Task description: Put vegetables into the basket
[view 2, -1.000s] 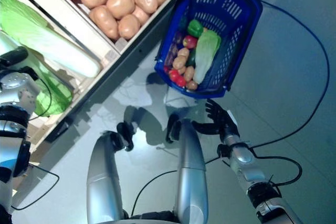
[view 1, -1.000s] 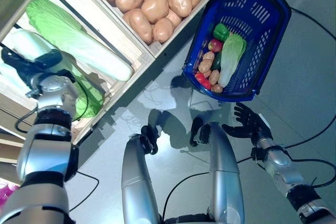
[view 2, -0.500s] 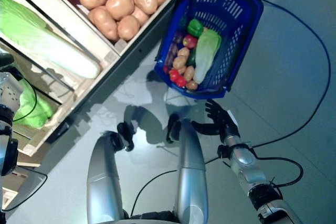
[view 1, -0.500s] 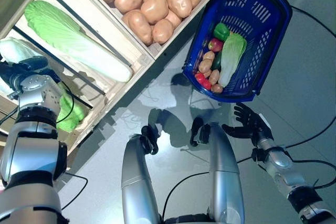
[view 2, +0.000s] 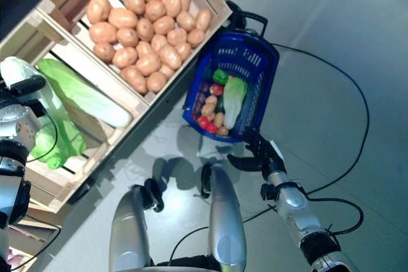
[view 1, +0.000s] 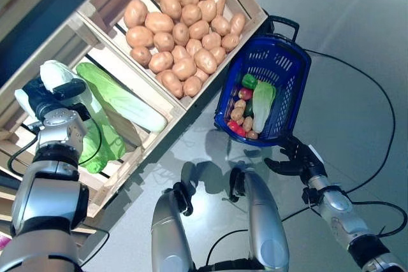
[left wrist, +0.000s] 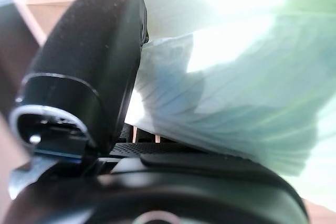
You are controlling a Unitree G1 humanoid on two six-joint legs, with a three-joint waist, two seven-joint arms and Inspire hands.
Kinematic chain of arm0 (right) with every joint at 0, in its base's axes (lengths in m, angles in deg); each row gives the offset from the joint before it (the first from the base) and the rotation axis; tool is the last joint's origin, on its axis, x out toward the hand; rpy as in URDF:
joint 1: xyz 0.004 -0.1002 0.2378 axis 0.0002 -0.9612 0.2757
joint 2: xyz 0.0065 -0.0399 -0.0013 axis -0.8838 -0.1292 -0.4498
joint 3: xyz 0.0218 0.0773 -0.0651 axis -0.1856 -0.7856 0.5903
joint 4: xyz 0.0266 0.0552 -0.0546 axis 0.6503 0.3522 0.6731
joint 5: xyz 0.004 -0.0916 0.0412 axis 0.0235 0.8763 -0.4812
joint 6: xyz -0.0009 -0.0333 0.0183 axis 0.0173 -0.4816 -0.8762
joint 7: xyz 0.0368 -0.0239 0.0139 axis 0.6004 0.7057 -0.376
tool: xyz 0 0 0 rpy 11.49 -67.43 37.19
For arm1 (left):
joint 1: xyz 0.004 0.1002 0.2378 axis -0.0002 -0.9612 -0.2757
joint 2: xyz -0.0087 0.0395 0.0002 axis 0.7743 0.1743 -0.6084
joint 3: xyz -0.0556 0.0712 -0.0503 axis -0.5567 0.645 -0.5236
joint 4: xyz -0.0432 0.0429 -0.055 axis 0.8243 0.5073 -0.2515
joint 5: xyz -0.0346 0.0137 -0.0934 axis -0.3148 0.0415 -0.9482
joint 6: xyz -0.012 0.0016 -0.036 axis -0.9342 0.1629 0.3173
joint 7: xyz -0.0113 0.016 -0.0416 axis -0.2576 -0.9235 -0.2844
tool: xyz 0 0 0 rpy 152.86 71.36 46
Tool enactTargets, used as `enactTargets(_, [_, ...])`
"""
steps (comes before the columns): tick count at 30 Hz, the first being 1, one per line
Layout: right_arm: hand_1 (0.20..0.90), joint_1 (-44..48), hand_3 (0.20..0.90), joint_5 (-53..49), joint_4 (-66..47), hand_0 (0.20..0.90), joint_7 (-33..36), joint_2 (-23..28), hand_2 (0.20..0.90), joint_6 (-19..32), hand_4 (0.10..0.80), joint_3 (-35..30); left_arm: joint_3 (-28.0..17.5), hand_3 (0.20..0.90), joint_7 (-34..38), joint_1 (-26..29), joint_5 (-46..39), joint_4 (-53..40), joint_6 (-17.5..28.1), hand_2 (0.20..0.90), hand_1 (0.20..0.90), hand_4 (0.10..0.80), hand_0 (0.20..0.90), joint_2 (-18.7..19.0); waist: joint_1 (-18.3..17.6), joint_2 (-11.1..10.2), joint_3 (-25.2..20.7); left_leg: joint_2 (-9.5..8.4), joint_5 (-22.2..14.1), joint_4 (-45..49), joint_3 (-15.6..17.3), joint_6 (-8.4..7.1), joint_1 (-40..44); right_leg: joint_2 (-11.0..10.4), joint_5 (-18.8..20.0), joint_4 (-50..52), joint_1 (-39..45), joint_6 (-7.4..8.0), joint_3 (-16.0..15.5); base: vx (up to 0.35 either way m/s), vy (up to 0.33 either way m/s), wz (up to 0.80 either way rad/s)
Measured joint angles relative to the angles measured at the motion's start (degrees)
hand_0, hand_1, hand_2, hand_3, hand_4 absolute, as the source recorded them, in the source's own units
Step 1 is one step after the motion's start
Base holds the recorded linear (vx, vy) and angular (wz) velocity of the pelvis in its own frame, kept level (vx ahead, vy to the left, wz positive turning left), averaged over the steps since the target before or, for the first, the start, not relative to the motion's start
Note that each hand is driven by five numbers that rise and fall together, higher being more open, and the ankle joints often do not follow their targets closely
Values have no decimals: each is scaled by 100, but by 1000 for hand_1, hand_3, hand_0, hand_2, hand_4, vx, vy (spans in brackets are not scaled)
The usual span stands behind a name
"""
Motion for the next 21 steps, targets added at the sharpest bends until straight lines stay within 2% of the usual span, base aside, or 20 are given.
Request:
enactTargets(4, [900,-53,900,17,-107,900,-66,-175,900,3,800,-8,-43,300,-124,-601,176,-703,185,300,300,400,300,-9,71,21,-9,-52,98,-423,24,-71,563,4,-10,-267,510,9,-73,47,-111,0])
enactTargets(10, [900,-185,900,77,-511,900,-312,-404,900,19,800,-46,-563,300,-362,-1762,173,-1911,699,300,300,400,300,-118,221,127,-54,-172,312,-1224,26,-141,1471,8,-2,-782,1341,36,-244,49,-84,1])
enactTargets(13, [900,-279,900,69,-721,900,-374,-489,900,37,800,-197,-794,300,-521,-2140,178,-2311,917,300,300,400,300,-507,375,382,-226,-234,476,-1736,8,-137,1875,31,58,-1159,1739,108,-364,97,-56,13])
enactTargets(18, [900,-409,900,53,-739,900,-684,-602,900,40,800,-280,-870,300,-1222,-3040,186,-2958,1091,300,300,400,300,-1019,467,685,-1016,-397,965,-3143,13,-127,2773,128,285,-2059,2468,254,-523,69,-54,9])
enactTargets(21, [900,-408,900,28,-799,900,-997,-589,900,20,800,-281,-865,300,-1792,-3149,134,-3333,1100,300,300,400,300,-1103,557,703,-1370,-424,1247,-3800,-13,-111,3074,229,456,-2529,2698,313,-605,-23,-55,10])
